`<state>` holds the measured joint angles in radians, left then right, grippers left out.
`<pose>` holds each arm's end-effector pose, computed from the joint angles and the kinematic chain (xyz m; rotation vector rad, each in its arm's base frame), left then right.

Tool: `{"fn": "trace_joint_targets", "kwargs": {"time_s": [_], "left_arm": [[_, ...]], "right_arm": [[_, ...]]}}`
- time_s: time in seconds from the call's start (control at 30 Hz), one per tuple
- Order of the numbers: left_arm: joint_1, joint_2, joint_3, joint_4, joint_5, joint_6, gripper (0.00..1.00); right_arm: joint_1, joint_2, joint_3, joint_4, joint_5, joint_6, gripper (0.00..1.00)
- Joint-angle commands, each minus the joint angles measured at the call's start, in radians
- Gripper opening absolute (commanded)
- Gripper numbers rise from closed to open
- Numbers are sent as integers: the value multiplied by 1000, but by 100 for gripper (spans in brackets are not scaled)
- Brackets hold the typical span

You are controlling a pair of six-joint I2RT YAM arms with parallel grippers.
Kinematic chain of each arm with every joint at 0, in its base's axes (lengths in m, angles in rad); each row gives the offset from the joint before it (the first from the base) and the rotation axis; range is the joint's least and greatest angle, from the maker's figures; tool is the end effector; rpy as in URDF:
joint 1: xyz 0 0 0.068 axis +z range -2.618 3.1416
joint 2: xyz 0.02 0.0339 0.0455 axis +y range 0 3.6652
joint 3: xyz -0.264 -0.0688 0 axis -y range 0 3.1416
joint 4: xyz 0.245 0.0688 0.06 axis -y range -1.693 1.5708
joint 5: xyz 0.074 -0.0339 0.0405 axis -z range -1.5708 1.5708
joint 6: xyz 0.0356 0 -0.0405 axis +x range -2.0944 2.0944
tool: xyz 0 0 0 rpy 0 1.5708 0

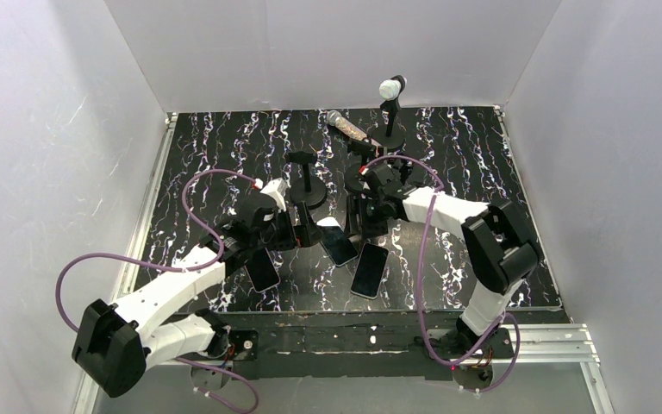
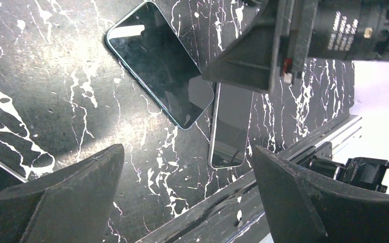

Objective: Place the phone on the phone stand

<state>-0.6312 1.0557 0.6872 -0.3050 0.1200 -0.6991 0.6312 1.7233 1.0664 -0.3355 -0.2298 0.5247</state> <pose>0.1796 -0.1366 0.2428 -0.0120 2.3798 -0.8192 0.2779 0.2132 0.1813 -0.2358 2.6859 0.6985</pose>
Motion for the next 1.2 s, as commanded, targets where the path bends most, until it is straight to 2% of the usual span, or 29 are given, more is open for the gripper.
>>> {"fn": "trace_joint_targets", "kwargs": {"time_s": [0.0,0.27,0.47,0.8,0.93,1.17], "left_arm": [[5,-2,-8,24,56,17,98],[8,-5,1,12,41,17,98],[11,-85,46,-58,-14,18,98],[13,-169,95,-137,-106,62,98],[13,-159,93,-172,-150,81,98],[13,-107,87,-187,-158,133,98]], "right_arm": [[10,55,87,16,25,-5,68],[51,127,113,-1,-28,-5,66],[109,139,109,-34,-62,-4,65],[190,159,145,-7,-206,46,65],[193,88,116,-3,-141,70,65],[191,-156,16,-19,-20,71,69]]}}
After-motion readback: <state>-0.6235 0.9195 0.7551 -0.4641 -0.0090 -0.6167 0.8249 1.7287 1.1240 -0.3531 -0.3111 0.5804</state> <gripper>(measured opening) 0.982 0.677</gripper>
